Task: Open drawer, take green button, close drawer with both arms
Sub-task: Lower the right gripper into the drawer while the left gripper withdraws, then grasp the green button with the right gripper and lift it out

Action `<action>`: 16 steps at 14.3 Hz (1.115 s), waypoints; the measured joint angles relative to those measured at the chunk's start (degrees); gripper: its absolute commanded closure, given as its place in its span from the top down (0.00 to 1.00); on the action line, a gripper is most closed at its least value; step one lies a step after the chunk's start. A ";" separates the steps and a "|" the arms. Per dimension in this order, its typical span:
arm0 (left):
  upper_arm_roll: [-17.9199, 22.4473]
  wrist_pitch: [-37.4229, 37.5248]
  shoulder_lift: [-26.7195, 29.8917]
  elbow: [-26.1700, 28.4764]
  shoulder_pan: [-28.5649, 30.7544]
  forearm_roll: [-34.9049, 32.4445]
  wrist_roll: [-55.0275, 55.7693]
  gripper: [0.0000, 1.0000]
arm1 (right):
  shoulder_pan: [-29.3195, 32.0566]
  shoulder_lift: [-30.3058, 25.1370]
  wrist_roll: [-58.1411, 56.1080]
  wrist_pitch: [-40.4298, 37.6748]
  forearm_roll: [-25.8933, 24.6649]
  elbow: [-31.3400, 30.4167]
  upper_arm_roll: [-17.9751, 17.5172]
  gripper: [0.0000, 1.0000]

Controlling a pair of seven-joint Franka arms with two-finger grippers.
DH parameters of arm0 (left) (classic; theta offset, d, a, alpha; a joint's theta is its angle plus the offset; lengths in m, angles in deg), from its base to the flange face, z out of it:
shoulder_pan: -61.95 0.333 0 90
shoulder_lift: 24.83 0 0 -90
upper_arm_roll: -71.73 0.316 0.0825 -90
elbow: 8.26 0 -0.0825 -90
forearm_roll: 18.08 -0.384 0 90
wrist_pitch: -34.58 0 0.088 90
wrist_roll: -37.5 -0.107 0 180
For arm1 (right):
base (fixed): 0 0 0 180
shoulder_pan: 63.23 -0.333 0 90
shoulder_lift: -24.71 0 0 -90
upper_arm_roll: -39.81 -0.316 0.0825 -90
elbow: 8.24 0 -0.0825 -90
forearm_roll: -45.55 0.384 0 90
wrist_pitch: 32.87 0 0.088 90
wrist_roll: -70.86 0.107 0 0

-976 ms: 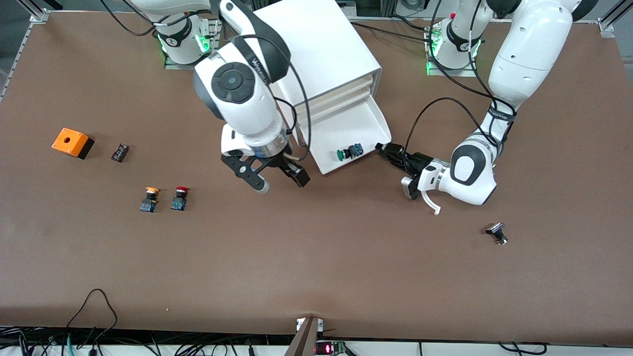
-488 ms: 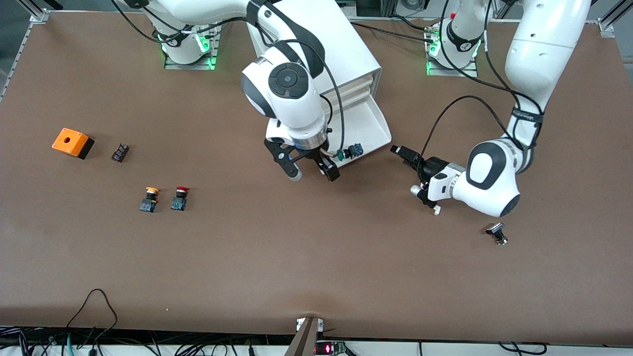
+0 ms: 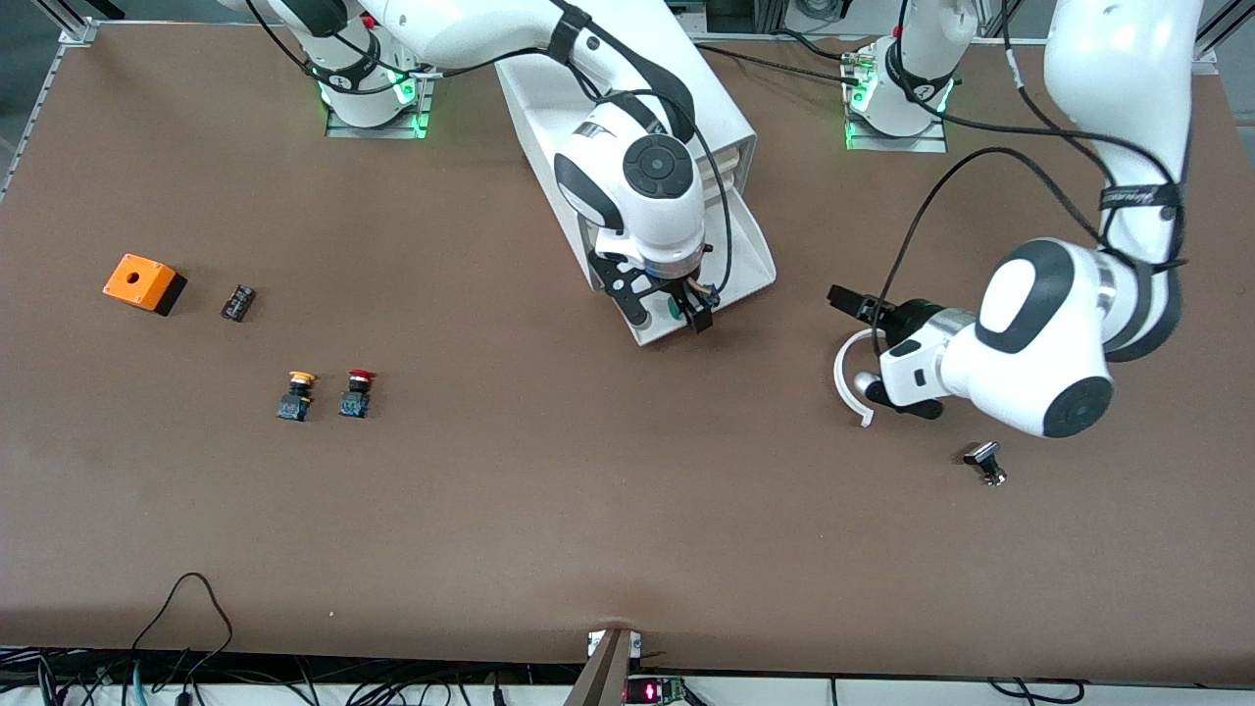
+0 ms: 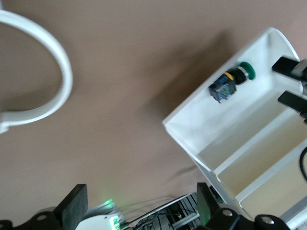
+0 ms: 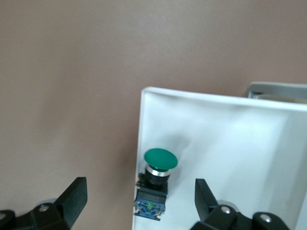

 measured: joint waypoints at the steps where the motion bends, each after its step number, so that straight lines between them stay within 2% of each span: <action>1: -0.07 0.64 0.65 -2.15 -0.05 -3.09 1.62 1.00 | -0.43 0.66 0.58 0.05 0.00 0.03 0.01 0.99; 5: 0.04 1.36 4.98 -6.94 0.00 -12.69 3.06 1.00 | -1.92 3.21 2.42 1.43 0.00 0.06 0.03 0.99; 7: 0.62 1.71 6.57 -10.70 0.16 -14.93 3.10 1.00 | -2.45 4.13 2.93 2.55 0.00 0.07 0.04 0.99; 9: 0.79 5.35 7.49 -13.91 0.53 -16.30 3.11 1.00 | -2.67 4.58 3.09 3.30 0.00 0.07 0.08 0.96; 10: 0.79 6.96 7.59 -14.69 0.62 -16.43 3.13 1.00 | -2.71 4.61 3.10 3.40 0.00 0.08 0.09 0.88; 11: 0.78 7.49 7.55 -14.91 0.58 -16.47 3.21 1.00 | -2.74 4.61 3.10 3.42 0.00 0.12 0.09 0.73; 13: 0.78 7.56 7.19 -14.89 0.42 -16.61 3.60 1.00 | -2.87 4.61 3.10 3.43 -0.09 0.26 0.09 0.16; 14: 0.78 7.55 7.02 -14.89 0.43 -16.64 3.86 1.00 | -3.09 4.61 3.10 3.43 -0.55 0.31 0.09 0.00; 16: 0.81 7.55 6.97 -14.89 0.50 -16.68 4.11 1.00 | -3.50 4.61 3.10 3.43 -1.49 0.39 0.09 0.00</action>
